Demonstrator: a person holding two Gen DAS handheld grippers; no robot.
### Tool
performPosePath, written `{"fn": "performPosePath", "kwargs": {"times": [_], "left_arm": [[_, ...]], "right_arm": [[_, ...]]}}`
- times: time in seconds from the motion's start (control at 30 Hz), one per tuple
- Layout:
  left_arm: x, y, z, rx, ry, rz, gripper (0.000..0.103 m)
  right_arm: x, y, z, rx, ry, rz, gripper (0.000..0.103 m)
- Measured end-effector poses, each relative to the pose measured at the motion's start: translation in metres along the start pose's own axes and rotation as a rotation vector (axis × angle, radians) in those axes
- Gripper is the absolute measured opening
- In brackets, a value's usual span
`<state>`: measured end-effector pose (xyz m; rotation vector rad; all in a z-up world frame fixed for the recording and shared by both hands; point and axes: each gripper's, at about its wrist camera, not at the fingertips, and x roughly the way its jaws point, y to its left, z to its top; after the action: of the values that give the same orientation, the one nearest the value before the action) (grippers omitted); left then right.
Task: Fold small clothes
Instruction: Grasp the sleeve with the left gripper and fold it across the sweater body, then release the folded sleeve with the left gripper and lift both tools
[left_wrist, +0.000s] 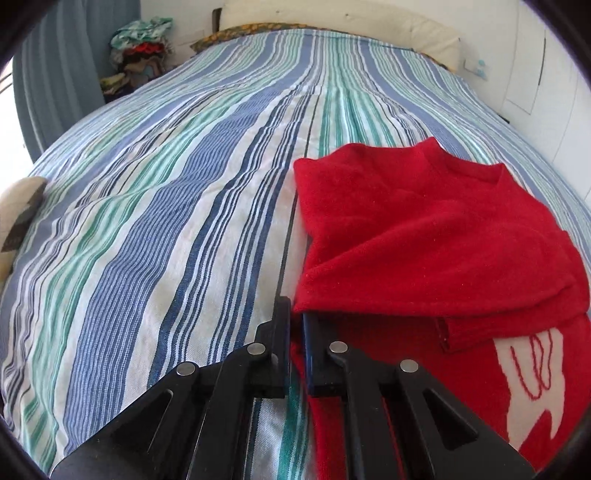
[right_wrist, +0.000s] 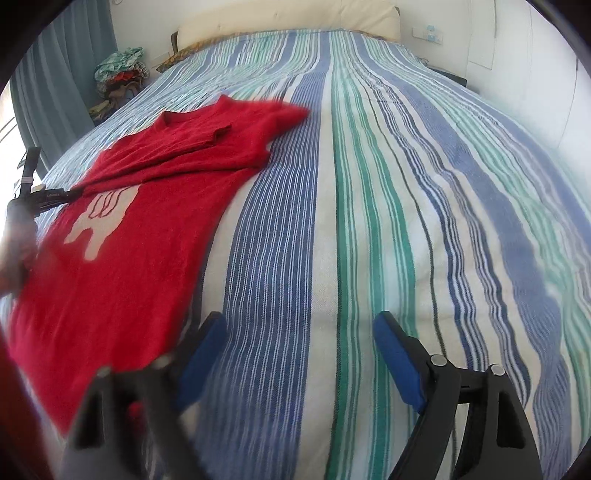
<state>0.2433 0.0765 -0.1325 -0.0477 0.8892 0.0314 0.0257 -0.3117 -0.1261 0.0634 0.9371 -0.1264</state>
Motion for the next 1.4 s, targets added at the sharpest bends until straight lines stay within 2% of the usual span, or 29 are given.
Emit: {"fn": "performPosePath", "kwargs": {"times": [0.07, 0.17, 0.23, 0.27, 0.33, 0.47, 0.53, 0.57, 0.6, 0.67, 0.7, 0.73, 0.8, 0.83, 0.87, 1.1, 1.4], "left_arm": [[0.002, 0.004, -0.001, -0.040, 0.006, -0.024, 0.004], [0.007, 0.012, -0.003, -0.085, 0.015, -0.066, 0.005], [0.008, 0.018, -0.005, -0.115, 0.016, -0.098, 0.006], [0.009, 0.021, -0.006, -0.129, 0.021, -0.112, 0.006], [0.012, 0.022, -0.007, -0.143, 0.027, -0.125, 0.007], [0.014, 0.022, -0.007, -0.146, 0.031, -0.134, 0.007], [0.014, 0.027, -0.006, -0.170, 0.033, -0.160, 0.007], [0.012, 0.030, -0.006, -0.183, 0.031, -0.172, 0.007], [0.011, 0.032, -0.008, -0.187, 0.027, -0.179, 0.007], [0.011, 0.032, -0.011, -0.181, 0.022, -0.184, 0.007], [0.012, 0.031, -0.012, -0.180, 0.022, -0.182, 0.007], [0.012, 0.030, -0.011, -0.178, 0.021, -0.179, 0.007], [0.011, 0.029, -0.012, -0.172, 0.020, -0.172, 0.007], [0.011, 0.028, -0.012, -0.170, 0.020, -0.171, 0.007], [0.011, 0.028, -0.012, -0.167, 0.022, -0.169, 0.008], [0.009, 0.019, -0.012, -0.115, 0.020, -0.113, 0.008], [0.008, 0.011, -0.013, -0.058, 0.019, -0.062, 0.009]], "right_arm": [[-0.010, 0.010, 0.028, -0.019, -0.018, 0.036, 0.070], [-0.008, 0.012, 0.085, 0.123, -0.033, 0.271, 0.070], [0.017, 0.007, 0.118, 0.290, -0.002, 0.444, 0.068], [0.035, 0.004, 0.132, 0.363, 0.025, 0.504, 0.065], [0.073, 0.007, 0.153, 0.437, 0.083, 0.547, 0.062], [0.126, 0.022, 0.169, 0.502, 0.152, 0.533, 0.058], [0.144, 0.033, 0.169, 0.505, 0.204, 0.535, 0.024], [0.146, 0.038, 0.171, 0.492, 0.218, 0.509, 0.006], [0.139, 0.040, 0.175, 0.477, 0.196, 0.489, 0.006], [0.115, 0.044, 0.174, 0.442, 0.129, 0.504, 0.006], [0.107, 0.046, 0.172, 0.414, 0.116, 0.474, 0.006], [0.105, 0.047, 0.167, 0.382, 0.123, 0.412, 0.006], [0.123, 0.052, 0.153, 0.315, 0.194, 0.298, 0.006], [0.136, 0.053, 0.145, 0.303, 0.223, 0.287, 0.005], [0.140, 0.051, 0.140, 0.300, 0.206, 0.286, 0.005], [0.134, 0.064, 0.137, 0.205, 0.136, 0.227, 0.006], [0.128, 0.088, 0.139, 0.069, 0.117, 0.116, 0.012]]}}
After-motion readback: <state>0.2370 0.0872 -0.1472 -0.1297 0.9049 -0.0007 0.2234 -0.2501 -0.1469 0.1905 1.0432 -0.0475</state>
